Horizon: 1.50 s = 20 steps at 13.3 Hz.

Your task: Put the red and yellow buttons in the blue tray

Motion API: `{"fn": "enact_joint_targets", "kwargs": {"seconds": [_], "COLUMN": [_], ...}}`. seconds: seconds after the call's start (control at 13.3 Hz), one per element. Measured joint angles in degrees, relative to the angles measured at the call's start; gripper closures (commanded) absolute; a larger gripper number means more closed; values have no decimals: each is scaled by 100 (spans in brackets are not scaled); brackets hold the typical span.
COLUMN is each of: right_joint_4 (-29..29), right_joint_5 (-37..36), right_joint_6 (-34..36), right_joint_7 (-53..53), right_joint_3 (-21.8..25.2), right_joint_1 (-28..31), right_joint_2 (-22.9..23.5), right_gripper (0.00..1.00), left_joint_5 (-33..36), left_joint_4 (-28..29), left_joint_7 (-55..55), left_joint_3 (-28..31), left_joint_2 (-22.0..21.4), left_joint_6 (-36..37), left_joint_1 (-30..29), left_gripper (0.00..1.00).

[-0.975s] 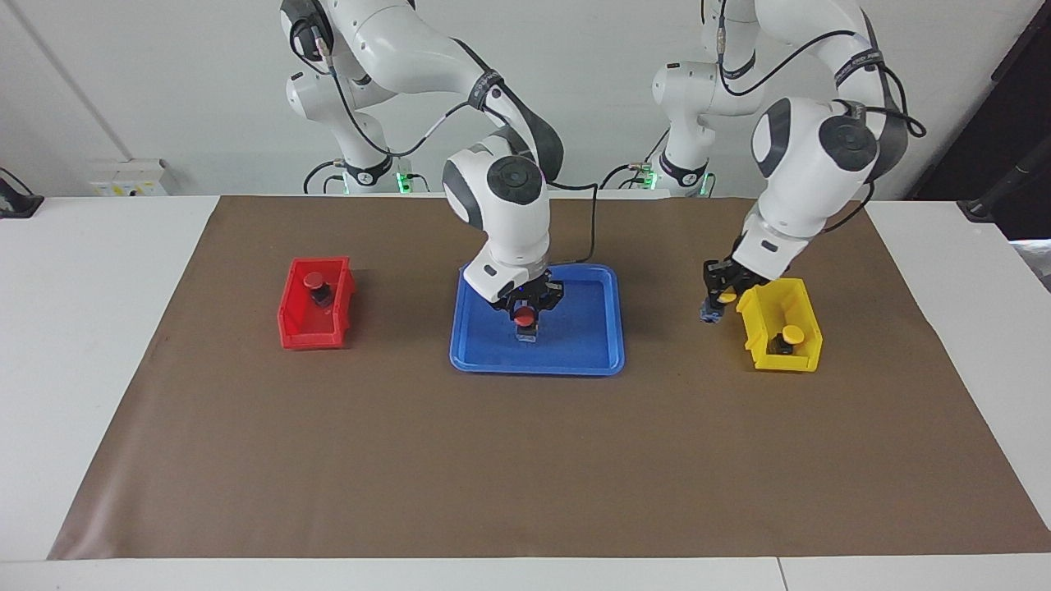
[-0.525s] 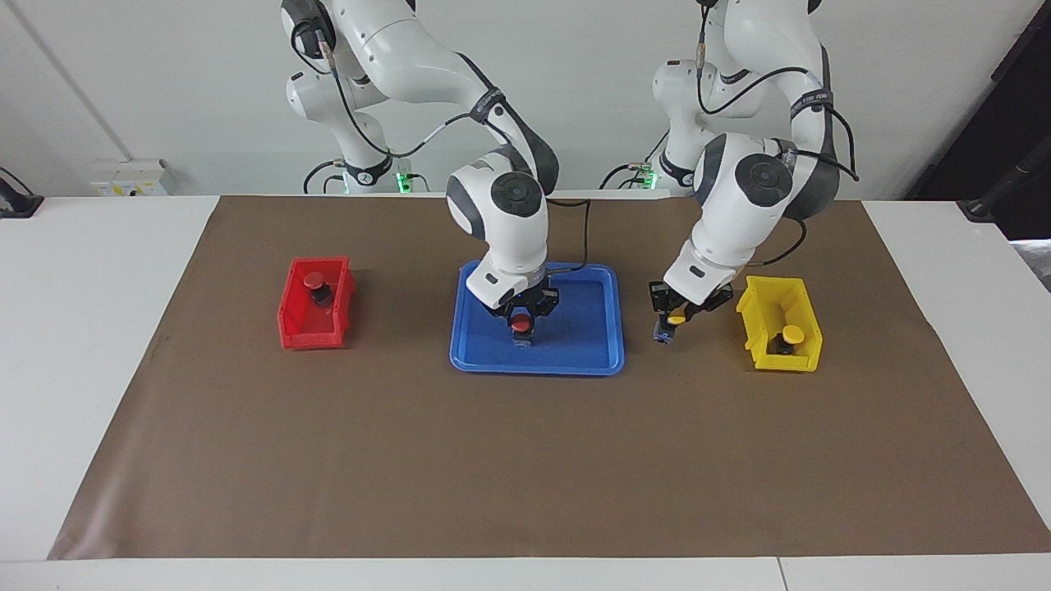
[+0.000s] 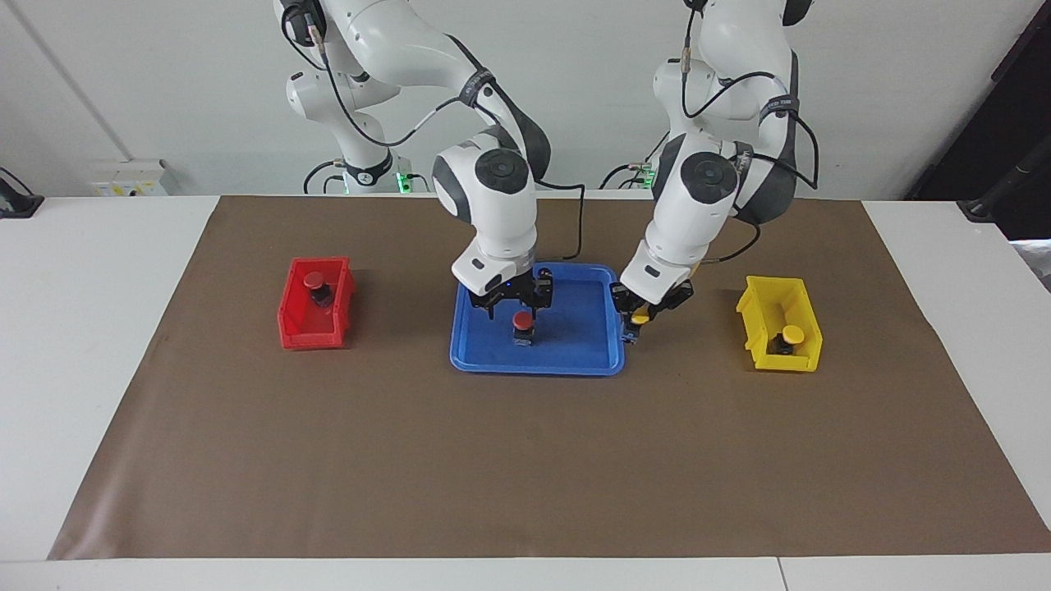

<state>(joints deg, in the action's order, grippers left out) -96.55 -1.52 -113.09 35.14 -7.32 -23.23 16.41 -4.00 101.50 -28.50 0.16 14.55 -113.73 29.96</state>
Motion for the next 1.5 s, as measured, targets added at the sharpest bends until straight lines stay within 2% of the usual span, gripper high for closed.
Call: {"fn": "enact_joint_targets", "kwargs": {"seconds": [0.22,0.45,0.82,1.12,1.2,1.27,1.35,1.5], "right_joint_4": [-127,-931,-2628,-3619,-3803,-3959,-4076,-4210], "right_joint_5": [-7,9,278,306,306,306,306,307], "right_joint_6": [1020,1148,351,-303,-407,-492,-543,-665], "right_joint_7": [-1081,-2640,-4742,-5715,-5855,-5974,-6046,-6094], "right_joint_3": [18,30,33,38,38,40,41,42], "right_joint_1": [749,1728,2838,3215,3284,3362,3415,3438], "right_joint_2": [-702,-1350,-2148,-2554,-2639,-2716,-2776,-2844], "right_gripper": [19,19,19,20,20,22,23,27], "left_joint_5": [-8,-111,-165,-195,-195,-195,-194,-194], "left_joint_4": [-390,-645,-743,-743,-744,-744,-745,-745], "left_joint_7": [-512,-794,-1014,-1199,-1209,-1210,-1210,-1210], "left_joint_3": [-1,0,-2,-1,0,4,9,16], "left_joint_2": [415,763,881,922,929,934,936,936], "left_joint_6": [-2,-2,-1,-5,-6,-8,-9,-9], "left_joint_1": [302,494,612,824,843,851,852,852], "left_gripper": [99,99,99,99,90,75,64,57]}}
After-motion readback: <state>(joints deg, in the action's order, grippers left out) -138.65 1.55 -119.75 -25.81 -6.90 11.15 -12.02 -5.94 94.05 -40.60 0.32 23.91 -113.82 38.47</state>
